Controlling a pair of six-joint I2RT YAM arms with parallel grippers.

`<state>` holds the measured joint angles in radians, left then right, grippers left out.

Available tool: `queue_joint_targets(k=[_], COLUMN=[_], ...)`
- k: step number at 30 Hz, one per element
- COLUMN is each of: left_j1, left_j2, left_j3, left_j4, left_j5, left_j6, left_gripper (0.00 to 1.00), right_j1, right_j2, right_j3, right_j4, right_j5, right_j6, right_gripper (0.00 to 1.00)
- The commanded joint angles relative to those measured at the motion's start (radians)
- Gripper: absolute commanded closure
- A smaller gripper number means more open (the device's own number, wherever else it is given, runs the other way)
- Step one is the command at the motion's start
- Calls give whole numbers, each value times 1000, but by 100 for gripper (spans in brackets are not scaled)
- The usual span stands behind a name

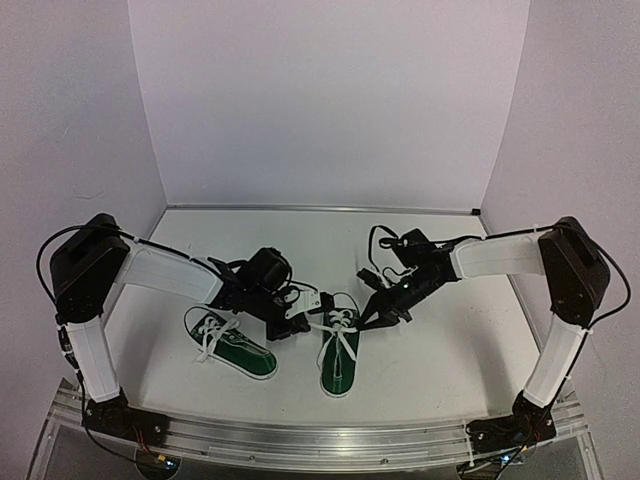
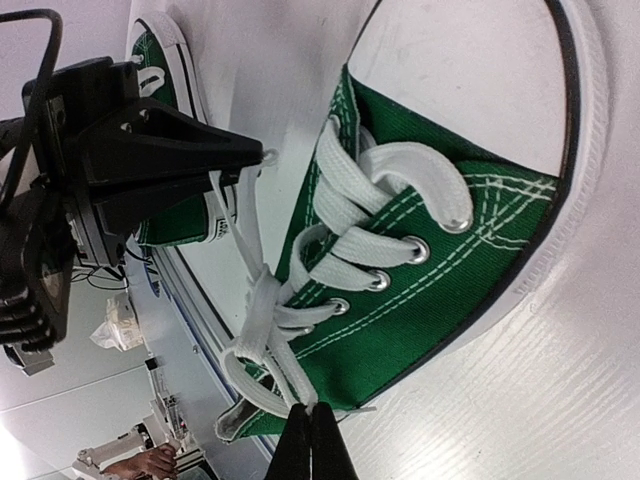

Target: Tie the shoes

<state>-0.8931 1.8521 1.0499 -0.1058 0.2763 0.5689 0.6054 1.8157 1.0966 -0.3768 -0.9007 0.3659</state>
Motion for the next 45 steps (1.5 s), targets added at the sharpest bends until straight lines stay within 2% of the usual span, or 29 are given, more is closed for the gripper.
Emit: queue_joint_targets(k=[1, 22, 28, 30, 32, 34, 35, 37, 41, 45], left_j1=[20, 35, 36, 34, 34, 36, 36, 36, 36, 28], left_j2=[-66, -47, -45, -56, -75, -104, -120, -157, -240, -281], left_j3=[-18, -44, -28, -23, -25, -37, -46, -67, -131, -164], left_j4=[-2, 40, 41, 44, 51, 56, 56, 49, 46, 48], left_j5=[-27, -62, -36, -25, -15, -7, -7, -14, -3, 42], left_j6=[-21, -105, -104, -102, -106, -112, -111, -108, -96, -73], left_gripper=[100, 100, 100, 97, 86, 69, 63, 57, 55, 63], right_j1=[-21, -75, -76, -74, -72, -72, -71, -71, -72, -74], right_j2=[-61, -109, -84, -72, -58, -50, -50, -55, -89, -95], right_j3=[-35, -99, -71, -51, -28, -13, -7, 1, 3, 28], right_j4=[-34, -124, -122, -122, -123, -134, -144, -170, -199, -200], right_j5=[35, 137, 78, 39, -6, -37, -45, -62, -69, -15], right_j6=[-25, -66, -81, -90, -105, -117, -125, -145, -165, -157], right_gripper=[100, 100, 100, 100, 100, 95, 84, 69, 58, 59])
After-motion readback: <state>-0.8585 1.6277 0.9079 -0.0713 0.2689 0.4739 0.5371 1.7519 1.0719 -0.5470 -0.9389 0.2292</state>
